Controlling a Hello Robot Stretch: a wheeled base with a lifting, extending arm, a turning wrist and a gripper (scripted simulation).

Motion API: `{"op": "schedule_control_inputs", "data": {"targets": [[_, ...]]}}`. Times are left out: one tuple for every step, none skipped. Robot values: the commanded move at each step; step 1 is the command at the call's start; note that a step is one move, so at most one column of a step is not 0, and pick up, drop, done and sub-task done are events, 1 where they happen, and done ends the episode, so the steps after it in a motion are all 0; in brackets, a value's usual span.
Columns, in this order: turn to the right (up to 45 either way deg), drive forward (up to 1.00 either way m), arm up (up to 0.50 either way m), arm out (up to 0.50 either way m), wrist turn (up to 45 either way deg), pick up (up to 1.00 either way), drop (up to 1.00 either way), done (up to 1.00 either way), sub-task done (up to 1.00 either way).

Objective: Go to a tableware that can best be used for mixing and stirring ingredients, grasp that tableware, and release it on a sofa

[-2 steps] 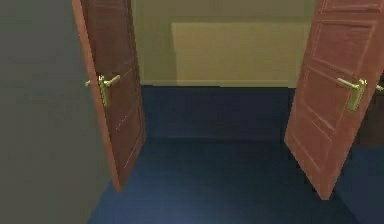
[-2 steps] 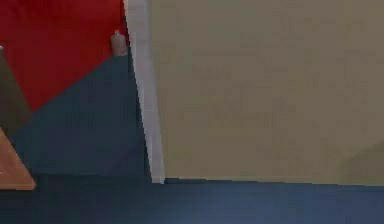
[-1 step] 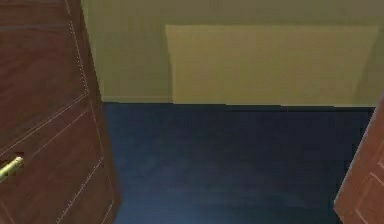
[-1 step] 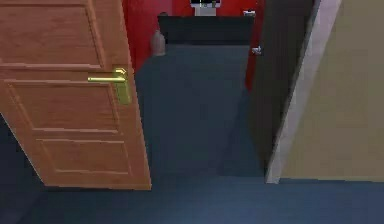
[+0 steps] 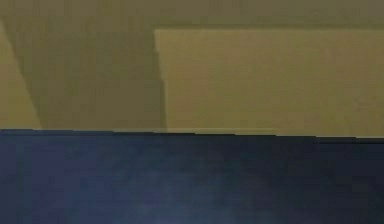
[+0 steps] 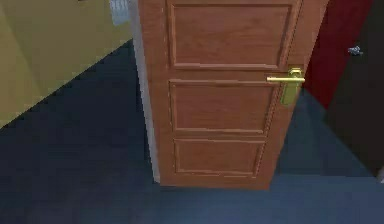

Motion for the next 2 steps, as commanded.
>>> {"op": "schedule_control_inputs", "data": {"targets": [[0.0,0.55,0.00,0.00,0.0,0.00,0.00,0.00,0.00],[-39.0,0.00,0.00,0.00,0.0,0.00,0.00,0.00,0.00]]}}
